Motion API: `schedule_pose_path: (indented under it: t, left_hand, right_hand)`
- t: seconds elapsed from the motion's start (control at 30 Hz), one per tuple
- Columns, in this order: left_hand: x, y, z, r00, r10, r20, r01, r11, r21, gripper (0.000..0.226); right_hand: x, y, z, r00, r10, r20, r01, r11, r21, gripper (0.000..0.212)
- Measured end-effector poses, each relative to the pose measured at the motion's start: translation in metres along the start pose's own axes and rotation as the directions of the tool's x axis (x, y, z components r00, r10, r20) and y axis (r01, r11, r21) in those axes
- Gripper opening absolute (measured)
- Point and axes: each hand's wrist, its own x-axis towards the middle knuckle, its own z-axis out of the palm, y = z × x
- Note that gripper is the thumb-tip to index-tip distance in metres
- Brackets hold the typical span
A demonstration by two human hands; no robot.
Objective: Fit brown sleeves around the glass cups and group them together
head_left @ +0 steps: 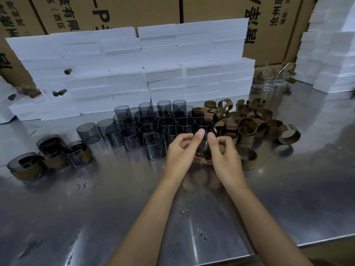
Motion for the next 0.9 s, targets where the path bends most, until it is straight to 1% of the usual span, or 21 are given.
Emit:
schedule_pose_path:
  t: [0.07, 0.13, 0.17, 0.2, 0.23, 0.3, 0.4, 0.5, 0.57, 0.7, 0.73, 0.8, 0.83, 0.9]
  left_hand:
    - [-0.002, 0.001, 0.001, 0.997, -0.047, 0.062, 0.049, 0.998, -0.038, 0.048]
    - [-0.005, 0.002, 0.003, 0.985, -0.101, 0.139, 0.119, 0.985, -0.122, 0.05]
    - [-0.006, 0.002, 0.005, 0.982, -0.106, 0.157, 0.129, 0.981, -0.142, 0.047]
    - [-0.007, 0.002, 0.007, 0.982, -0.1, 0.16, 0.124, 0.982, -0.144, 0.041]
    - [-0.008, 0.002, 0.01, 0.984, -0.091, 0.156, 0.112, 0.985, -0.133, 0.033]
    - [-0.009, 0.001, 0.014, 0.987, -0.057, 0.151, 0.073, 0.992, -0.103, 0.029]
    - [-0.009, -0.001, 0.017, 0.991, 0.015, 0.133, -0.003, 0.996, -0.095, 0.034]
    - [-0.008, -0.005, 0.018, 0.993, 0.053, 0.103, -0.045, 0.995, -0.085, 0.051]
    - [-0.007, -0.007, 0.018, 0.998, 0.061, 0.028, -0.059, 0.997, -0.051, 0.053]
    - [0.002, -0.008, 0.009, 0.981, -0.001, -0.195, -0.011, 0.998, -0.061, 0.039]
    - [0.004, -0.007, 0.006, 0.974, -0.018, -0.227, 0.003, 0.998, -0.067, 0.036]
    - [0.005, -0.006, 0.003, 0.964, -0.038, -0.263, 0.016, 0.996, -0.087, 0.034]
    - [0.005, -0.005, 0.004, 0.963, -0.036, -0.265, 0.013, 0.996, -0.089, 0.035]
    - [0.001, -0.002, 0.007, 0.971, -0.016, -0.24, -0.002, 0.997, -0.071, 0.041]
  right_hand:
    - [-0.001, -0.002, 0.0, 0.997, 0.0, 0.072, -0.001, 1.0, 0.016, 0.075]
    - [0.0, -0.005, -0.001, 0.989, 0.045, 0.141, -0.05, 0.998, 0.033, 0.1]
    - [0.0, -0.008, -0.002, 0.982, 0.072, 0.175, -0.08, 0.996, 0.038, 0.108]
    - [0.0, -0.009, -0.003, 0.975, 0.078, 0.208, -0.091, 0.995, 0.05, 0.106]
    - [0.0, -0.01, -0.004, 0.971, 0.069, 0.23, -0.086, 0.994, 0.067, 0.099]
    - [-0.002, -0.012, -0.005, 0.97, 0.05, 0.238, -0.074, 0.993, 0.092, 0.088]
    - [-0.004, -0.013, -0.006, 0.975, 0.04, 0.221, -0.066, 0.992, 0.112, 0.078]
    - [-0.004, -0.014, -0.008, 0.977, 0.034, 0.21, -0.072, 0.982, 0.177, 0.072]
    - [-0.004, -0.013, -0.009, 0.972, 0.042, 0.232, -0.092, 0.974, 0.208, 0.07]
    - [-0.003, -0.011, -0.007, 0.958, 0.039, 0.284, -0.095, 0.978, 0.185, 0.073]
    - [-0.003, -0.009, -0.006, 0.953, 0.034, 0.301, -0.092, 0.979, 0.182, 0.068]
    - [-0.003, -0.008, -0.005, 0.944, 0.019, 0.331, -0.083, 0.98, 0.182, 0.05]
    - [-0.004, -0.009, -0.005, 0.943, 0.013, 0.333, -0.08, 0.979, 0.189, 0.047]
    - [-0.004, -0.01, -0.005, 0.952, 0.019, 0.304, -0.084, 0.976, 0.2, 0.054]
